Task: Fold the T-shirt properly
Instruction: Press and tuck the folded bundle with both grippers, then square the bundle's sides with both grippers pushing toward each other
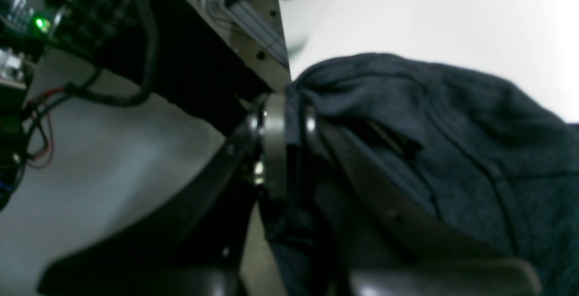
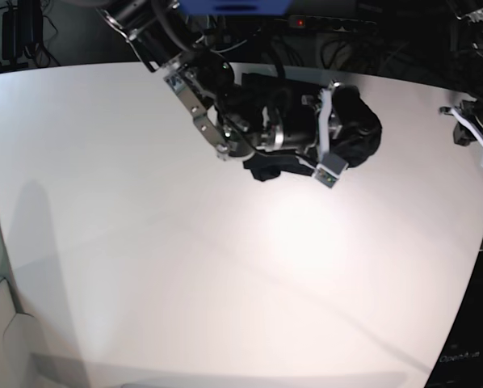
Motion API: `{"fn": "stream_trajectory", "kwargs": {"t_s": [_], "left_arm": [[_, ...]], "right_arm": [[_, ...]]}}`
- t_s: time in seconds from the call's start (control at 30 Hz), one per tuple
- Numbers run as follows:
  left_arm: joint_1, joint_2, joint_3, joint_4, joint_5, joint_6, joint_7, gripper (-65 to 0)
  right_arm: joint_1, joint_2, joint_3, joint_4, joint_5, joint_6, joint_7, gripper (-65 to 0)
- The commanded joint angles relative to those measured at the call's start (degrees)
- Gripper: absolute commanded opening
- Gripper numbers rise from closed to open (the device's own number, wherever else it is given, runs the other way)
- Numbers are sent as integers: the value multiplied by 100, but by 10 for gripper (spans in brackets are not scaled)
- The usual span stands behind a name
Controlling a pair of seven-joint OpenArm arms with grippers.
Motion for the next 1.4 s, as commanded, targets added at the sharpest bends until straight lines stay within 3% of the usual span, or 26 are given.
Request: {"fn": "stream_trajectory", "kwargs": {"t_s": [0.0, 0.3, 0.4, 0.57, 0.8, 1.0, 1.13, 1.37], "left_arm": [[-35, -65, -35, 89, -79, -10, -98, -650], [-53, 32, -26, 89, -52, -10, -98, -650], [-44, 32, -26, 89, -52, -10, -98, -650], [-53, 32, -26, 89, -79, -10, -98, -650], [-62, 269, 35, 160, -87, -10, -90, -650], [0, 313, 765, 362, -79, -10, -90, -650], [9, 322, 1117, 529, -87, -10, -46, -650], [123, 498, 1284, 960, -96, -10, -46, -650]], "right_arm": [[115, -95, 12, -17, 146, 21, 128, -625], [432, -244, 3, -545, 163, 21, 31, -313], [581, -244, -6, -545, 163, 21, -206, -257], [740, -200, -50, -536, 163, 21, -259, -277], [1135, 477, -41, -536, 154, 21, -250, -361], [1557, 1083, -41, -527, 163, 21, -259, -499], [1689, 1294, -41, -527, 163, 21, -259, -586], [1724, 1523, -50, -527, 146, 21, -241, -604]]}}
